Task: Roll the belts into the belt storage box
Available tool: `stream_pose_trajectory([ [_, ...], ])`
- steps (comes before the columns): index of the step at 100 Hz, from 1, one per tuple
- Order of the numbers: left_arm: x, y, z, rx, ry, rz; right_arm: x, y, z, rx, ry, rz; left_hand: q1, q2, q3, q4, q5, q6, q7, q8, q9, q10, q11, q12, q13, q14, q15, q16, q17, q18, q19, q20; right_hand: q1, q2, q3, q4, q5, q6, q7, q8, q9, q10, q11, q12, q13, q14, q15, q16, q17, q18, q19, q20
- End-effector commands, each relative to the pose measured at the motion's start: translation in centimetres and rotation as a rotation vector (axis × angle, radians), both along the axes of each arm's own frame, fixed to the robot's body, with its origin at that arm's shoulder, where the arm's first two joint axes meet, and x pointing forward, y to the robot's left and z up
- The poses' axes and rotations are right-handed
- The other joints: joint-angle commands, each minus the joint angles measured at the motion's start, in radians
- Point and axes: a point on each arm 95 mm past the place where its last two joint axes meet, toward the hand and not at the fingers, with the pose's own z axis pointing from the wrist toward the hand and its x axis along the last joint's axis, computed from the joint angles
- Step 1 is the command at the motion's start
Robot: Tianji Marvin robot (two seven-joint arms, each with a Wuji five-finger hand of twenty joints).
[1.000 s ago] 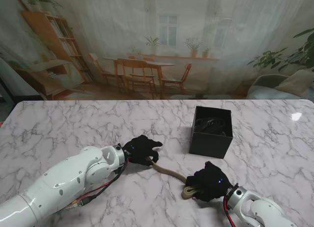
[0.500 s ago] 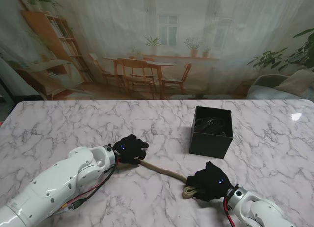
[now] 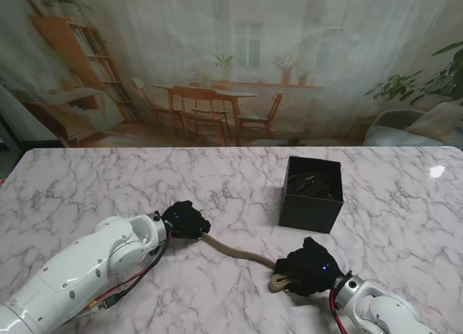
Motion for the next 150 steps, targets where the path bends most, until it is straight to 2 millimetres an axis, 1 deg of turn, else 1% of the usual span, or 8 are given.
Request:
stream_pose_trajectory([
  [1, -0.3, 0.3, -1.2, 0.020, 0.032, 0.016, -0.3, 0.0, -0.3, -0.002, 0.009, -0.007, 0.084, -0.007, 0.072, 0.018, 0.096, -0.064, 0.002, -0.068, 0.051, 0.007, 0.018, 0.016, 0.044, 0.037, 0.065, 0.037, 0.050, 0.003, 0.072, 0.034, 0.088, 0.081, 0.069, 0.014, 0.043, -0.095, 0.075, 0.010, 0.040, -0.049, 0.017, 0.001, -0.014, -0.013, -0.046, -0.010, -0.015, 0.018, -0.012, -0.011],
  [40, -0.9, 3.1, -0.8, 0.069, -0.004, 0.081, -0.3, -0.1, -0.5, -0.012, 0.012, -0.030, 0.079, 0.012, 0.107, 0.012, 0.122, -0.083, 0.150, 0.025, 0.048, 0.041, 0.125, 0.070, 0.101, 0.107, 0.187, 0.142, 0.134, -0.004, 0.145, 0.042, 0.064, 0.089, 0.052, 0.020, 0.020, -0.083, 0.062, 0.003, 0.004, -0.031, -0.003, -0.018, -0.083, 0.013, -0.093, -0.036, -0.048, 0.023, -0.031, -0.014],
  [66, -1.7, 5.2, -0.7, 0.090, -0.020, 0.116, -0.1, 0.0, -0.5, -0.005, 0.012, -0.045, 0.081, 0.019, 0.107, 0.011, 0.111, -0.078, 0.154, 0.042, 0.035, 0.043, 0.132, 0.082, 0.088, 0.092, 0.195, 0.153, 0.119, -0.006, 0.137, 0.041, 0.071, 0.086, 0.055, 0.023, 0.001, -0.061, 0.052, 0.000, 0.009, -0.029, 0.010, -0.018, -0.065, 0.024, -0.085, -0.042, -0.045, 0.031, -0.030, -0.012],
  [84, -1.9, 5.4, -0.8, 0.088, -0.016, 0.117, 0.0, 0.0, -0.6, -0.011, 0.008, -0.051, 0.080, 0.022, 0.104, 0.013, 0.105, -0.076, 0.146, 0.036, 0.031, 0.038, 0.132, 0.081, 0.084, 0.085, 0.191, 0.152, 0.113, -0.010, 0.128, 0.038, 0.045, 0.077, 0.128, 0.060, -0.160, 0.115, -0.250, 0.097, 0.066, -0.047, 0.062, 0.008, 0.001, 0.002, -0.059, -0.034, -0.009, 0.022, -0.019, -0.021],
  [98, -2.1, 5.5, -0.8, 0.085, -0.015, 0.122, 0.0, 0.1, -0.6, -0.013, 0.010, -0.060, 0.080, 0.024, 0.102, 0.014, 0.101, -0.073, 0.142, 0.031, 0.028, 0.038, 0.131, 0.078, 0.081, 0.082, 0.187, 0.151, 0.111, -0.011, 0.123, 0.037, 0.041, 0.057, 0.142, 0.059, -0.299, 0.311, -0.279, 0.074, 0.096, -0.056, 0.108, 0.026, 0.022, -0.010, -0.043, -0.024, 0.006, 0.015, -0.015, -0.023],
  [123, -2.4, 5.6, -0.8, 0.089, -0.011, 0.123, 0.1, 0.3, -0.9, -0.014, 0.011, -0.076, 0.080, 0.024, 0.100, 0.016, 0.100, -0.072, 0.141, 0.026, 0.028, 0.038, 0.132, 0.073, 0.084, 0.079, 0.181, 0.147, 0.109, -0.008, 0.115, 0.035, 0.046, 0.051, 0.155, 0.052, -0.534, 0.444, -0.253, 0.004, 0.119, -0.083, 0.217, -0.062, 0.059, -0.020, -0.023, -0.011, 0.023, 0.014, -0.003, -0.033],
  [135, -2.5, 5.6, -0.8, 0.091, -0.009, 0.123, 0.1, 0.5, -1.0, -0.015, 0.017, -0.099, 0.080, 0.024, 0.100, 0.016, 0.099, -0.072, 0.141, 0.024, 0.028, 0.037, 0.132, 0.071, 0.084, 0.079, 0.179, 0.146, 0.109, -0.007, 0.112, 0.034, 0.039, 0.088, 0.161, 0.092, -0.441, 0.566, -0.225, -0.002, 0.163, -0.069, 0.247, -0.088, 0.082, -0.013, -0.016, -0.010, 0.045, 0.005, 0.010, -0.036],
  [150, -2.6, 5.7, -0.7, 0.090, -0.005, 0.128, 0.2, 0.7, -1.3, -0.025, 0.028, -0.126, 0.080, 0.027, 0.100, 0.017, 0.094, -0.066, 0.134, 0.018, 0.023, 0.039, 0.131, 0.068, 0.079, 0.078, 0.173, 0.143, 0.104, -0.006, 0.108, 0.032, 0.060, 0.112, 0.164, 0.153, -0.166, 0.508, -0.180, 0.033, 0.259, -0.043, 0.244, -0.093, 0.131, -0.011, 0.008, -0.003, 0.086, -0.008, 0.036, -0.042],
])
